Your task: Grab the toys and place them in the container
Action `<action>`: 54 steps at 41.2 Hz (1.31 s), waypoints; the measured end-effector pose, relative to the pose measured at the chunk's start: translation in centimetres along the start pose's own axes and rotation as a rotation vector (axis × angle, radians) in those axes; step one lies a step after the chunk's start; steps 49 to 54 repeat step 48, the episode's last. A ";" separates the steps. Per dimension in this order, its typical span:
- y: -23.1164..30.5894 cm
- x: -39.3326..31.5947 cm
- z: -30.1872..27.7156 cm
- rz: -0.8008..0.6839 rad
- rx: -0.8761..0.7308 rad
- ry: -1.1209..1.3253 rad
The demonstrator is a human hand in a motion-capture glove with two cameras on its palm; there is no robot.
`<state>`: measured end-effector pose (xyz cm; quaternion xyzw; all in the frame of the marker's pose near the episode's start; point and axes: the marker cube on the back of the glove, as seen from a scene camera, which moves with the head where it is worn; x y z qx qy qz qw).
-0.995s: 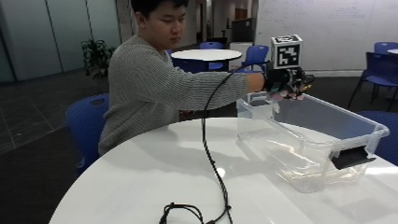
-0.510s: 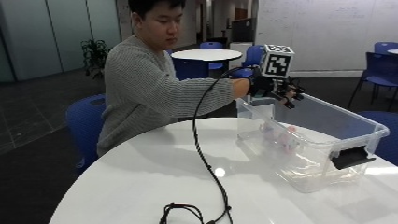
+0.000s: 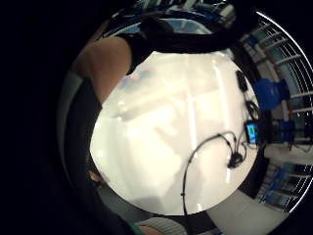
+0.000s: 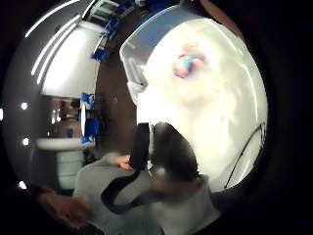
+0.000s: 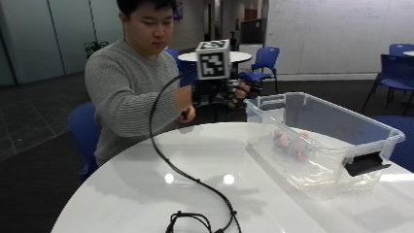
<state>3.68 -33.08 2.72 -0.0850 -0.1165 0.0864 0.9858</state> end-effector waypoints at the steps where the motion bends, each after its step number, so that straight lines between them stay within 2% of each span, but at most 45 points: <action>1: 1.4 0.7 -0.3 -0.012 0.013 0.014; 7: 8.0 5.6 -1.3 0.112 0.092 0.117; 14: 12.7 5.8 -0.4 0.082 0.094 0.147; 23: 21.2 2.1 5.4 -0.041 0.080 0.197; 32: 29.8 -0.3 11.7 0.031 0.099 0.229; 39: 31.8 -0.4 13.6 0.063 0.042 0.180; 54: 31.5 0.2 13.3 0.068 0.044 0.193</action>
